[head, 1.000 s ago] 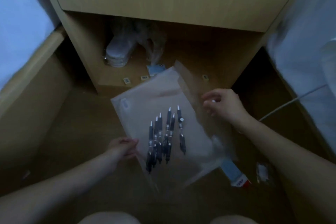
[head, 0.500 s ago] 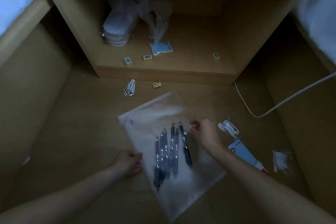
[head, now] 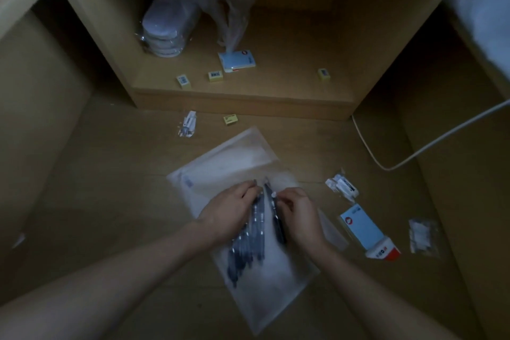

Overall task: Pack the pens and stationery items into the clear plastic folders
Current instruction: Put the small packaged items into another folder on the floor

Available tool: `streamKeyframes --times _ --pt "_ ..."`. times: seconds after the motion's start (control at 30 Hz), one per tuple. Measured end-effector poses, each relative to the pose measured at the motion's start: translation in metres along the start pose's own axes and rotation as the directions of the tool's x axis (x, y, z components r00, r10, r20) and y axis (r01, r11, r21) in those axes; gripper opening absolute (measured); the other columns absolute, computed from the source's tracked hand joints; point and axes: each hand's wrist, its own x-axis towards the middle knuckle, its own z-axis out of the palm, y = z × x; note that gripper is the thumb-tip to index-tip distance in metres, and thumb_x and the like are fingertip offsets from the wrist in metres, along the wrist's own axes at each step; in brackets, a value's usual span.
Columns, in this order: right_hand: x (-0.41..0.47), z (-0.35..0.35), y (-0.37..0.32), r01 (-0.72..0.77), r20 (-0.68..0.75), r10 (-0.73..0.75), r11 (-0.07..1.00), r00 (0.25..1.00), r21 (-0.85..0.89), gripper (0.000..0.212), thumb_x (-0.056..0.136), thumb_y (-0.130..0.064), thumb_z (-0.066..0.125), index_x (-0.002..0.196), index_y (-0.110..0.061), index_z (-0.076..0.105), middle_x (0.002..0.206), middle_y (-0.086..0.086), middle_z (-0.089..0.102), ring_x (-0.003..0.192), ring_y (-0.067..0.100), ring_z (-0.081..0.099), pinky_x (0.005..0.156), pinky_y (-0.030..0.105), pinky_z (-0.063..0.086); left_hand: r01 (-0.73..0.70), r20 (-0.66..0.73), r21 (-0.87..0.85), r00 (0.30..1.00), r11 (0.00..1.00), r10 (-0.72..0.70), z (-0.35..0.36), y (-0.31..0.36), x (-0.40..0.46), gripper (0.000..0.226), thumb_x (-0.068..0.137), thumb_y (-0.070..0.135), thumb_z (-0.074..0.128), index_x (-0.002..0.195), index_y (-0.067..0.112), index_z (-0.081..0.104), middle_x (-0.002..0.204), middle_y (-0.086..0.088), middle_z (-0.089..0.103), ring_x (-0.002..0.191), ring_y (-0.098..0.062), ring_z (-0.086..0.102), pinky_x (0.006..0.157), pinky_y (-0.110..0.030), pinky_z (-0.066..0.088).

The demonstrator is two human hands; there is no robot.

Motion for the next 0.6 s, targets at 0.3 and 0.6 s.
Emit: streamKeyframes --times 0.3,0.6 --pt "-0.005 0.014 0.012 0.138 -0.01 -0.14 0.984 0.99 -0.11 0.023 0.084 -0.003 0.054 0.099 0.002 0.071 0.095 0.015 0.066 0.087 0.031 0.062 0.082 0.017 0.036 -0.128 0.05 0.102 0.991 0.987 0.123 0.011 -0.016 0.005 0.049 0.083 0.035 0.037 0.115 0.014 0.069 0.119 -0.01 0.065 0.103 -0.022 0.066 0.075 -0.021 0.053" --pt "-0.002 0.01 0.018 0.275 0.051 -0.271 0.928 0.961 -0.251 0.024 0.087 -0.01 0.057 0.107 -0.003 0.066 0.104 0.01 0.066 0.096 0.026 0.058 0.089 0.023 0.036 -0.12 0.029 0.043 0.993 0.992 0.118 0.011 -0.018 0.004 0.048 0.089 0.039 0.043 0.129 0.015 0.056 0.133 -0.006 0.055 0.118 -0.019 0.057 0.085 -0.02 0.049"
